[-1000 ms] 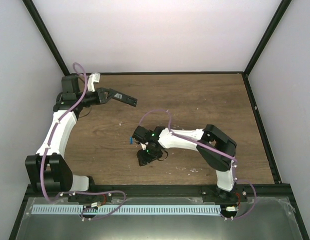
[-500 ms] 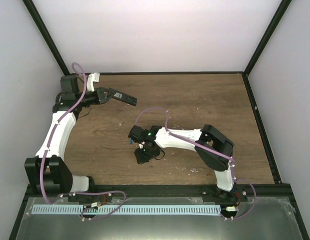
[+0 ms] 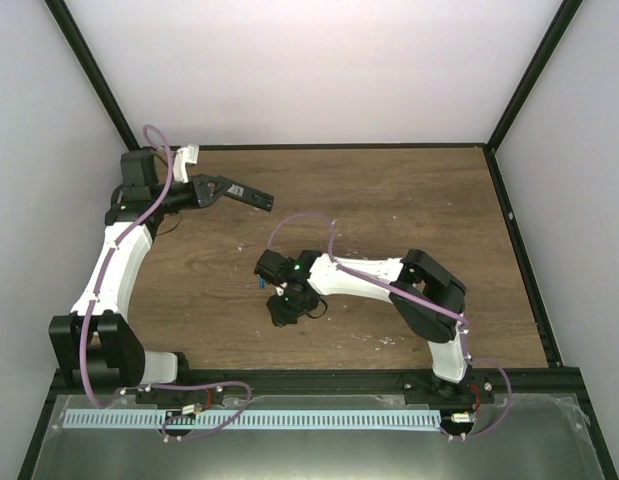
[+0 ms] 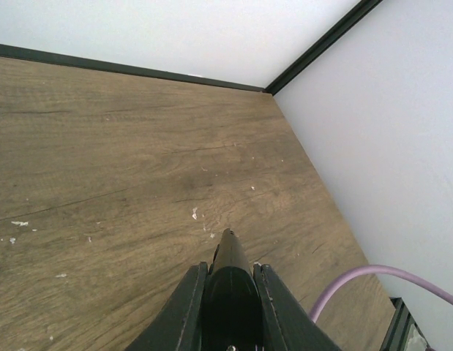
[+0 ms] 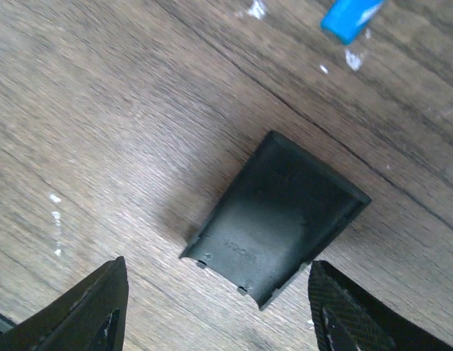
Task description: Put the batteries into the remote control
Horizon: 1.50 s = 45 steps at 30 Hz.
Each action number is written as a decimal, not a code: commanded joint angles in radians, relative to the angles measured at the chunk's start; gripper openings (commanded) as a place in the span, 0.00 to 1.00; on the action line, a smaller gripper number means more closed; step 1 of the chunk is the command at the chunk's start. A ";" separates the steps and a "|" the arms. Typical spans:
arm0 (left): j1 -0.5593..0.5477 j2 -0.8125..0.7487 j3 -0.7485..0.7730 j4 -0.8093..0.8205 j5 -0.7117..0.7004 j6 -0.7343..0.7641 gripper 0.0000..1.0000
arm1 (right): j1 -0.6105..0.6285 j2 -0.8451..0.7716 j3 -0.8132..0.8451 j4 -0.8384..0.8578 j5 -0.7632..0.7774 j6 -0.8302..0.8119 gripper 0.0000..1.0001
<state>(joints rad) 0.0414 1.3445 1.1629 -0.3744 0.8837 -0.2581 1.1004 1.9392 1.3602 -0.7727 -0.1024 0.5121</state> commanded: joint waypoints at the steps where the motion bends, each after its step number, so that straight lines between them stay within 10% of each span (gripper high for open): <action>1: 0.004 -0.005 0.000 0.032 0.014 0.002 0.00 | 0.012 0.011 0.061 -0.006 0.014 -0.018 0.60; 31: 0.004 0.026 0.014 0.037 0.019 0.005 0.00 | 0.014 0.088 0.038 -0.003 0.001 -0.060 0.61; 45: 0.003 0.022 0.002 0.049 0.018 -0.005 0.00 | 0.008 0.086 -0.023 -0.001 0.071 -0.041 0.28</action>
<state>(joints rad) 0.0414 1.3697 1.1629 -0.3473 0.8841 -0.2592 1.1030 1.9965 1.3865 -0.7578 -0.0650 0.4568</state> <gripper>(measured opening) 0.155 0.342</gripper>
